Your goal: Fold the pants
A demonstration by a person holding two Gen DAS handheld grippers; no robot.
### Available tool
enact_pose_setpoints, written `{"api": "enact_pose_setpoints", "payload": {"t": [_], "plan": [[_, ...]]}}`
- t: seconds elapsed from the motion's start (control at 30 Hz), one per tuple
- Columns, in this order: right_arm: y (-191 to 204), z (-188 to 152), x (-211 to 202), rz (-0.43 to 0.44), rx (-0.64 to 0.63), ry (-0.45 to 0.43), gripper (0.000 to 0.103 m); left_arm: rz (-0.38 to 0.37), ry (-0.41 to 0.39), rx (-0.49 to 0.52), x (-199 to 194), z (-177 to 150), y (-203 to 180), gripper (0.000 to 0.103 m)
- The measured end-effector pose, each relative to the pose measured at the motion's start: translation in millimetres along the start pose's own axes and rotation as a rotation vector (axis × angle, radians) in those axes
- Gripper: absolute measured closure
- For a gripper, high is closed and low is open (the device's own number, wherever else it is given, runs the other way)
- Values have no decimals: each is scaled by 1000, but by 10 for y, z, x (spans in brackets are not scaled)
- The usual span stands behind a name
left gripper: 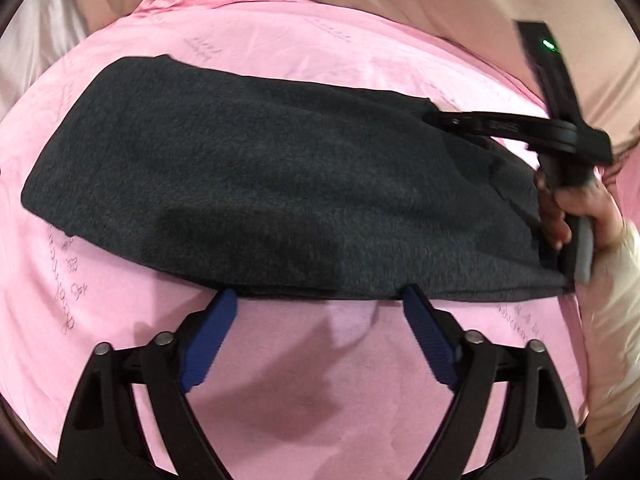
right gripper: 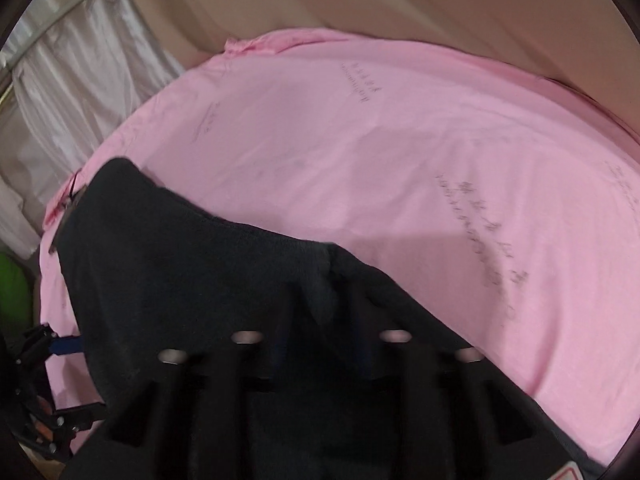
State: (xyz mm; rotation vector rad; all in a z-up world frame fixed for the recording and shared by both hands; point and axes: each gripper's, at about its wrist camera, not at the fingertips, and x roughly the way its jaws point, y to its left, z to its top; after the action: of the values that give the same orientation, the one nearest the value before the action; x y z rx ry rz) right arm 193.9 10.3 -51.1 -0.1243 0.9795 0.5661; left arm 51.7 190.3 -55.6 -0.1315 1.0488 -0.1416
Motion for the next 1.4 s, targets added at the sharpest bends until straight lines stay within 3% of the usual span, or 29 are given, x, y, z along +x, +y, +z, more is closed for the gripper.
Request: {"api": "enact_pose_setpoints", "payload": {"t": [0.1, 0.2, 0.23, 0.3, 0.37, 0.43, 0.57, 0.63, 0.73, 0.8, 0.9, 0.97, 1.13, 1.3, 1.4], "plan": [[17, 83, -218, -32, -18, -97, 100, 19, -9, 31, 15, -30, -37, 13], [-121, 94, 91, -49, -23, -32, 100, 29, -22, 49, 60, -69, -124, 10], [-132, 94, 71, -36, -26, -47, 100, 29, -24, 49, 52, -73, -120, 9], [-176, 85, -101, -10, 9, -60, 98, 21, -25, 44, 49, -73, -118, 9], [-187, 12, -460, -42, 15, -147, 91, -8, -22, 13, -68, -82, 24, 11], [-195, -179, -883, -87, 5, -194, 91, -30, -69, -27, -306, -68, 164, 13], [-143, -835, -1353, -92, -24, -154, 91, 29, -175, -78, -636, 69, 291, 12], [-127, -1178, -1384, -67, -3, -110, 91, 73, -162, -87, -561, 160, 315, 12], [-53, -1645, -1272, -50, -23, -3, 91, 186, -65, -81, -179, 204, 315, 12], [58, -1809, -1344, -71, -71, -33, 90, 229, -32, -75, -16, 165, 338, 11], [6, -1815, -1510, -48, -29, -76, 91, 234, -41, -95, -34, 140, 343, 10], [-59, -1864, -1385, 9, 0, -19, 91, 232, -32, -108, -50, 132, 345, 10], [-205, -1788, -1469, 58, 28, -62, 90, 241, -43, -105, -228, 165, 235, 13], [-402, -1282, -1450, 11, 74, -150, 90, 80, -128, -8, -440, 340, -441, 12], [-417, -993, -1230, -10, 57, -135, 90, 42, -37, 73, -95, 325, -849, 14]]}}
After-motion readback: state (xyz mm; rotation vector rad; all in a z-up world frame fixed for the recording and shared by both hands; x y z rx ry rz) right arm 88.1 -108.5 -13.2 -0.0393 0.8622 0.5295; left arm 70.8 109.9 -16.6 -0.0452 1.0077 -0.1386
